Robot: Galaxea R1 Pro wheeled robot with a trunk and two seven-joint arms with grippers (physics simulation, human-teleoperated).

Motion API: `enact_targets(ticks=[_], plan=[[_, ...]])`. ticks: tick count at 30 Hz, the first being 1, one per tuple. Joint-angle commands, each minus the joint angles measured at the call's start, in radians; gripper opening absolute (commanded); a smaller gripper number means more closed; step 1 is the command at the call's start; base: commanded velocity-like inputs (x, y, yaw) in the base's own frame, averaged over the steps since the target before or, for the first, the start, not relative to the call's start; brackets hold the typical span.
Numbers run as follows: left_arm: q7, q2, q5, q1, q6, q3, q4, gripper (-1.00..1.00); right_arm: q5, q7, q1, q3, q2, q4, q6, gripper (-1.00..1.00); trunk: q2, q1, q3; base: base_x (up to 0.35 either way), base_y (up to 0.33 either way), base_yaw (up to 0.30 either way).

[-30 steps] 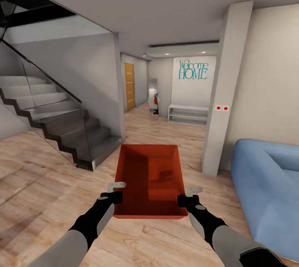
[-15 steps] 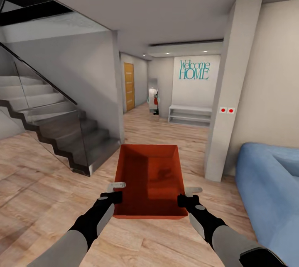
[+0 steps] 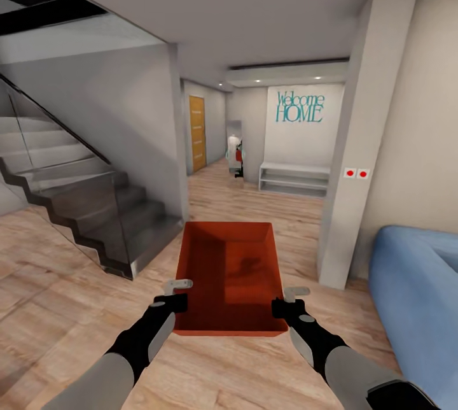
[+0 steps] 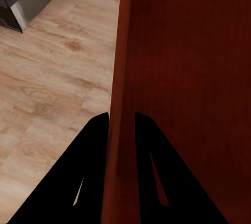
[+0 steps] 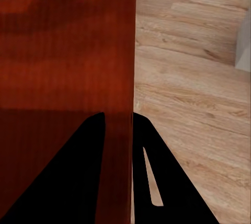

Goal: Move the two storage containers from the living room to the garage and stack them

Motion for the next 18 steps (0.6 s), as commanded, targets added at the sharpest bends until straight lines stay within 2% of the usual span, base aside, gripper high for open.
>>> enact_targets(ticks=[1, 18], plan=[[0.011, 0.002, 0.062, 0.000, 0.003, 0.073, -0.002, -1.00, -0.007, -0.001, -0.001, -0.019, 0.000, -0.004, -0.003, -1.00, -0.001, 0.001, 0.000, 0.323, 0.000, 0.000], [0.011, 0.002, 0.062, 0.000, 0.003, 0.072, -0.002, -1.00, -0.007, -0.001, -0.001, -0.019, 0.001, -0.004, -0.001, -1.00, -0.001, 0.001, 0.000, 0.323, 0.000, 0.000]])
